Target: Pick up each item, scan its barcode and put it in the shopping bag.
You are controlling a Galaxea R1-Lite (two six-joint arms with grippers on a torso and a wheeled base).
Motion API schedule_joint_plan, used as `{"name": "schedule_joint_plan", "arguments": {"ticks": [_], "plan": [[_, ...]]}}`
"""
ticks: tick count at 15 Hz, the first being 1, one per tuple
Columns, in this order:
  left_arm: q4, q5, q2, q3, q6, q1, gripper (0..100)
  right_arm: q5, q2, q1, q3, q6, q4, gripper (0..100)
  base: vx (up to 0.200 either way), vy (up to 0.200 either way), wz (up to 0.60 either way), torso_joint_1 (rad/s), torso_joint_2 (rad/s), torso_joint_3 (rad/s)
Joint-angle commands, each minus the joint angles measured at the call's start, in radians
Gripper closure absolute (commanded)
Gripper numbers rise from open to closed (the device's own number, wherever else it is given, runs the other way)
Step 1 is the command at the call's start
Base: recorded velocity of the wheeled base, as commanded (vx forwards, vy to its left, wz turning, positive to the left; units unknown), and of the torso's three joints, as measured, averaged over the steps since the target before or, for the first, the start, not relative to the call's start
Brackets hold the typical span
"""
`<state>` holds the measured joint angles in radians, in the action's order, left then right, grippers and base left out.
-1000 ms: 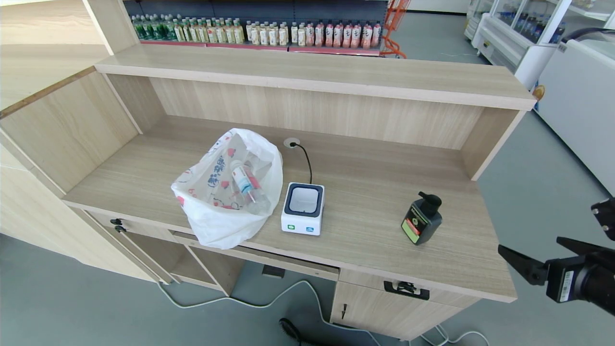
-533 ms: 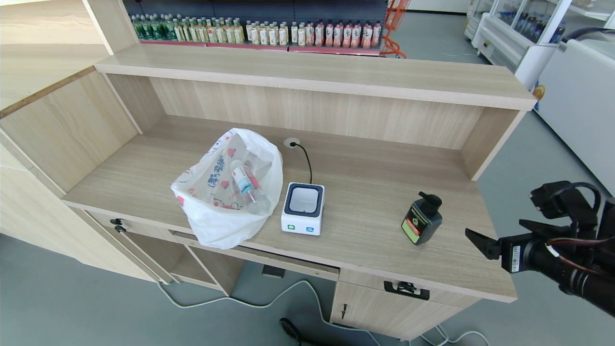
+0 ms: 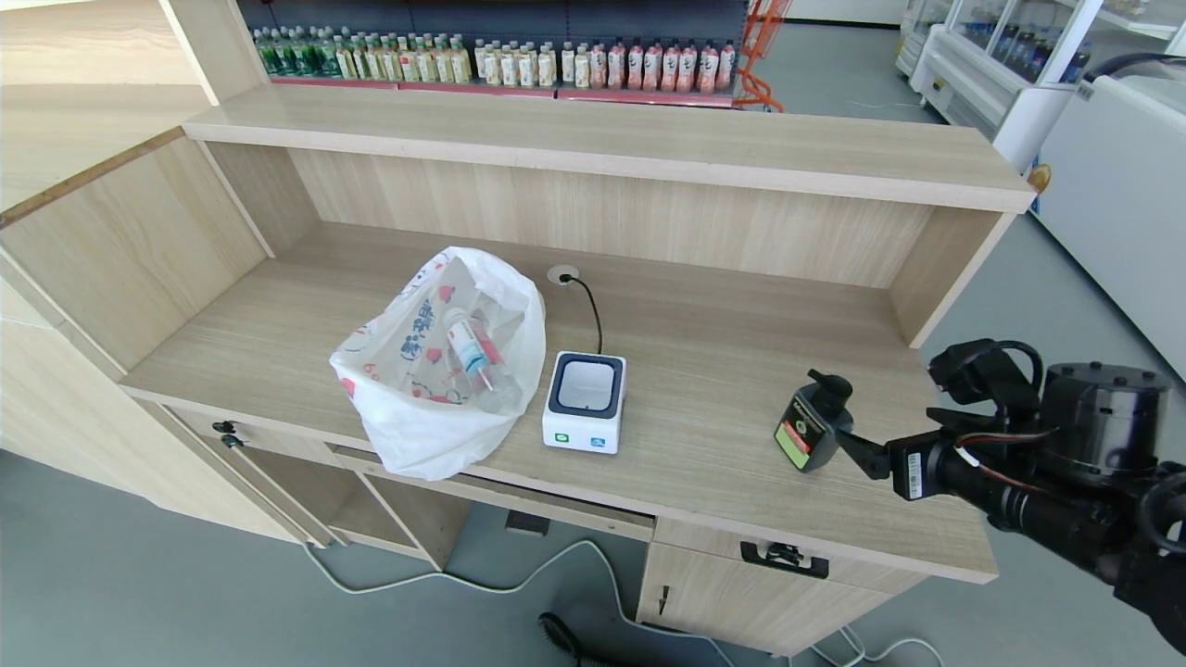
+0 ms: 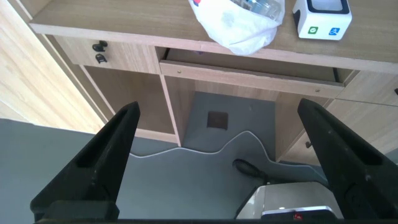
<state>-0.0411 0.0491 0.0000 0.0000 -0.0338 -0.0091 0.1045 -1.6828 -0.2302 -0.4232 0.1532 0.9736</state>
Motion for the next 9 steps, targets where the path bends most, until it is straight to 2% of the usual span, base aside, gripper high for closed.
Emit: {"name": "schedule_joint_plan", "arguments": {"ticks": [1,9], "plan": [[0.000,0.000,0.002,0.000,0.000,0.000,0,0.000,-0.084,-0.012,-0.031,0.016,0.016,0,0.000,0.000,0.00,0.000,0.00,0.000],[0.000,0.000,0.002,0.000,0.000,0.000,0,-0.057,-0.249,-0.018,-0.117,0.086,0.119,0,0.000,0.000,0.00,0.000,0.00,0.000]]}}
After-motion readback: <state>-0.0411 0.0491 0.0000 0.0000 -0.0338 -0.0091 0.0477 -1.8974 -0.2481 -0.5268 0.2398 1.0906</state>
